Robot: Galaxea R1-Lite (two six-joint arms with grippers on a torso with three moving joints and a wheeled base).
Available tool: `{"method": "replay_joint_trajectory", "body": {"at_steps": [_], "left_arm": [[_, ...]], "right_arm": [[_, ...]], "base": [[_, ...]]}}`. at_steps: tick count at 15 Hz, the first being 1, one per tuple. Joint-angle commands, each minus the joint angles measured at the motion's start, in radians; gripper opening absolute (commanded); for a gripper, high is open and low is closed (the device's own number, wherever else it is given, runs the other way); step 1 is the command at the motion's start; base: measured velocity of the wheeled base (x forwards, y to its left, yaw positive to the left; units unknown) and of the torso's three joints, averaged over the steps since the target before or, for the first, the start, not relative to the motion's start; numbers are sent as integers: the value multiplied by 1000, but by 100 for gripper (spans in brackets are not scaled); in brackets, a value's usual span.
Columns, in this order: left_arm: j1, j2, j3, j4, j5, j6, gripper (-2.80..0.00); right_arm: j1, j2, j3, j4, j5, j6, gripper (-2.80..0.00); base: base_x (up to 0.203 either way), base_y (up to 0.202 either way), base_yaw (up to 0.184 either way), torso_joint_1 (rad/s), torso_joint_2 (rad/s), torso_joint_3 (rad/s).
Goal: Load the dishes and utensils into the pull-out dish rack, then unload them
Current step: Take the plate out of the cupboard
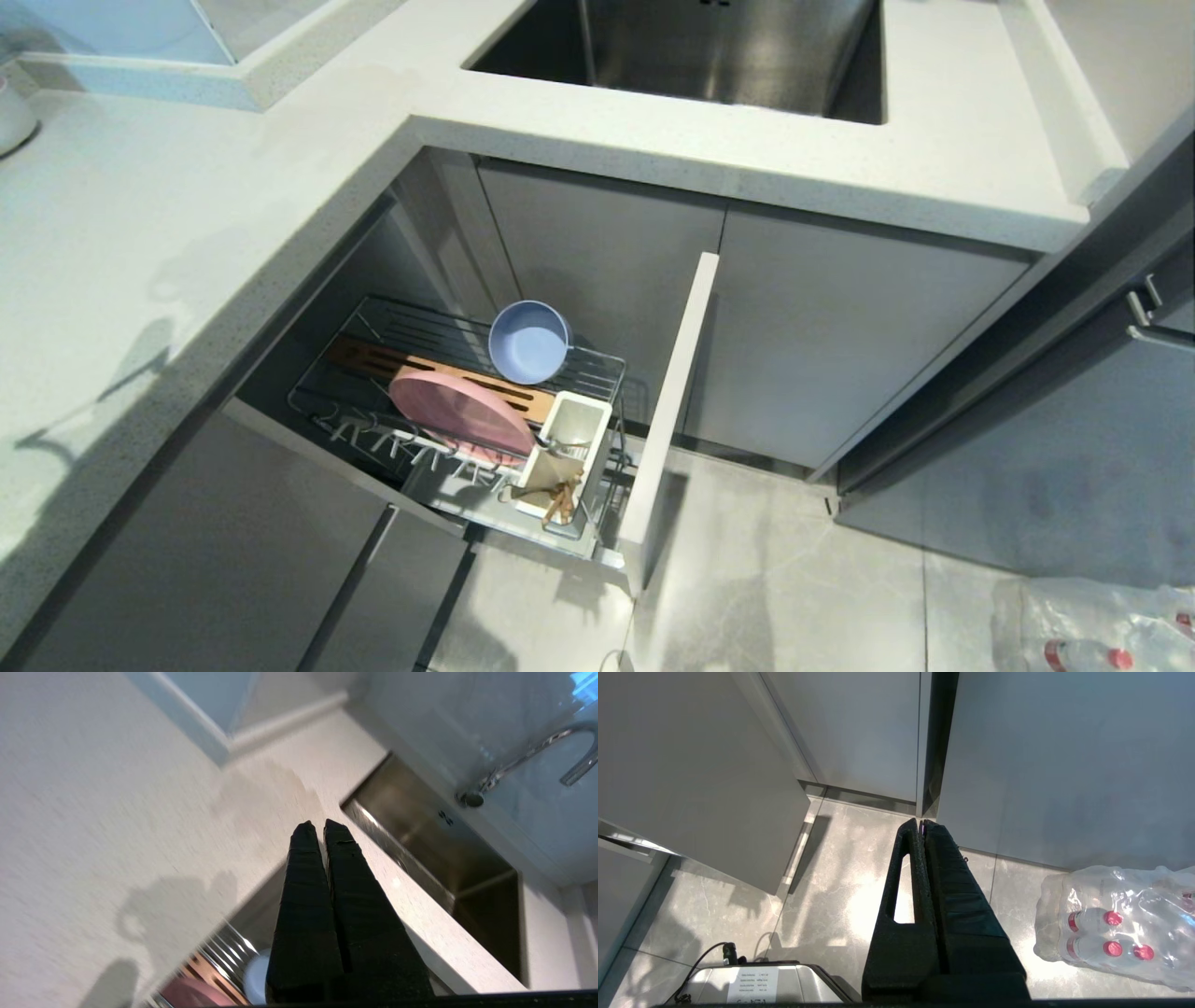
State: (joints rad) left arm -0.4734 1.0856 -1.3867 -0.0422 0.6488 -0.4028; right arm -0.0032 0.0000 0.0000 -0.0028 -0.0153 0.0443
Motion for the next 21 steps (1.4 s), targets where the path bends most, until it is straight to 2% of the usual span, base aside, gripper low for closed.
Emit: {"method": "replay_joint_trajectory", "body": {"at_steps": [1, 5, 6, 8, 10, 13, 15, 17, 21], "left_arm": [[-115, 81, 15, -1, 81, -28, -280], [-253, 258, 49, -6, 219, -221, -280], [-306, 298, 68, -7, 255, -277, -280], [-353, 380, 110, -6, 282, -372, -280], [-343, 470, 124, 3, 302, -464, -280], [-290, 577, 139, 7, 345, -565, -280], [-246, 622, 141, 10, 336, -631, -280], [-204, 662, 137, 10, 284, -687, -280], [-160, 712, 140, 16, 282, -746, -280]], "right_arm": [[0, 0, 0, 0, 0, 0, -280], [0, 0, 0, 0, -2, 0, -280], [0, 1, 0, 0, 0, 0, -280], [0, 0, 0, 0, 0, 0, -280], [0, 1, 0, 0, 0, 0, -280], [0, 0, 0, 0, -1, 0, -280], [0, 0, 0, 1, 0, 0, -280], [0, 0, 0, 0, 0, 0, -280], [0, 1, 0, 1, 0, 0, -280]], "base": [[0, 0, 0, 0, 0, 0], [0, 0, 0, 0, 0, 0], [0, 0, 0, 0, 0, 0], [0, 0, 0, 0, 0, 0], [0, 0, 0, 0, 0, 0], [0, 0, 0, 0, 0, 0], [0, 0, 0, 0, 0, 0], [0, 0, 0, 0, 0, 0], [0, 0, 0, 0, 0, 0]]}}
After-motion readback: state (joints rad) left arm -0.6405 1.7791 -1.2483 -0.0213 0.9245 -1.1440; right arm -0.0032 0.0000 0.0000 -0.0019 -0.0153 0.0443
